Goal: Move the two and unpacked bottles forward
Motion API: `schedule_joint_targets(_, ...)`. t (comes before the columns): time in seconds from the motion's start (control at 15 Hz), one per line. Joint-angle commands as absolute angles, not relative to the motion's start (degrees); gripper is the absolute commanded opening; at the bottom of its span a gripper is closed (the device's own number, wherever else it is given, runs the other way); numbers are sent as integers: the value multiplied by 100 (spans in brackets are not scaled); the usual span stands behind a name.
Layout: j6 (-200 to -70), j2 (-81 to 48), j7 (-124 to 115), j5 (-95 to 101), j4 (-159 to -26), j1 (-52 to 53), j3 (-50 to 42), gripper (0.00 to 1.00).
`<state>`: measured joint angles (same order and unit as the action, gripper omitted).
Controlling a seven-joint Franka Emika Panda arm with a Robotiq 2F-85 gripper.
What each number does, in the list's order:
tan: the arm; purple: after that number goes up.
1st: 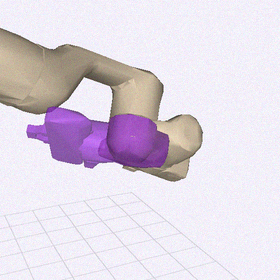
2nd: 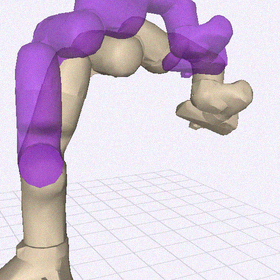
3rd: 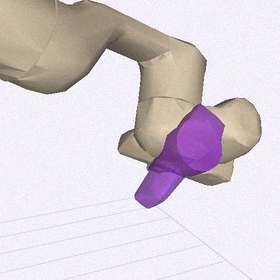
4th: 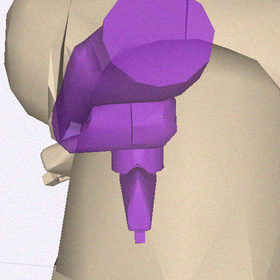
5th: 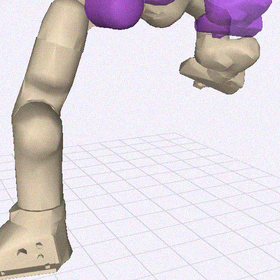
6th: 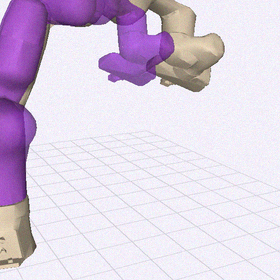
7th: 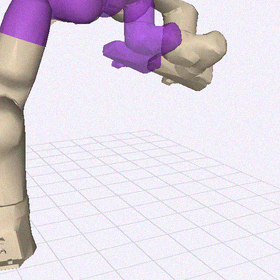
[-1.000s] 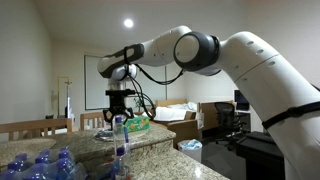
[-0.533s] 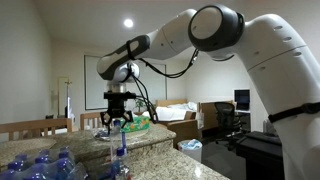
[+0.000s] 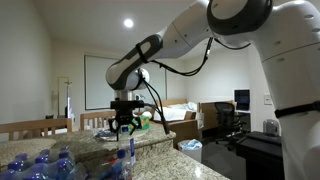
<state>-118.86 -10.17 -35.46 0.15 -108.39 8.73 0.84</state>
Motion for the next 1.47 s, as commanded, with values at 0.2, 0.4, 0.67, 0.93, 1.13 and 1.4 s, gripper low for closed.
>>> schedule_joint_targets(0.2, -12470, -299, -4542, 643, -11778, 709, -14, 38)
schedule_joint_targets(0.4, -12469, -223, -4637, 577, -11966, 644, 12, 38)
schedule_joint_targets(0.67, -12469, -173, -4675, 542, -12090, 621, 29, 87)
schedule_joint_targets(0.93, -12478, -127, -4700, 535, -12130, 598, 27, 100)
schedule_joint_targets(1.13, -12469, -66, -4691, 531, -12150, 581, 32, 100)
schedule_joint_targets(1.4, -12449, 34, -4628, 474, -12172, 556, 41, 100)
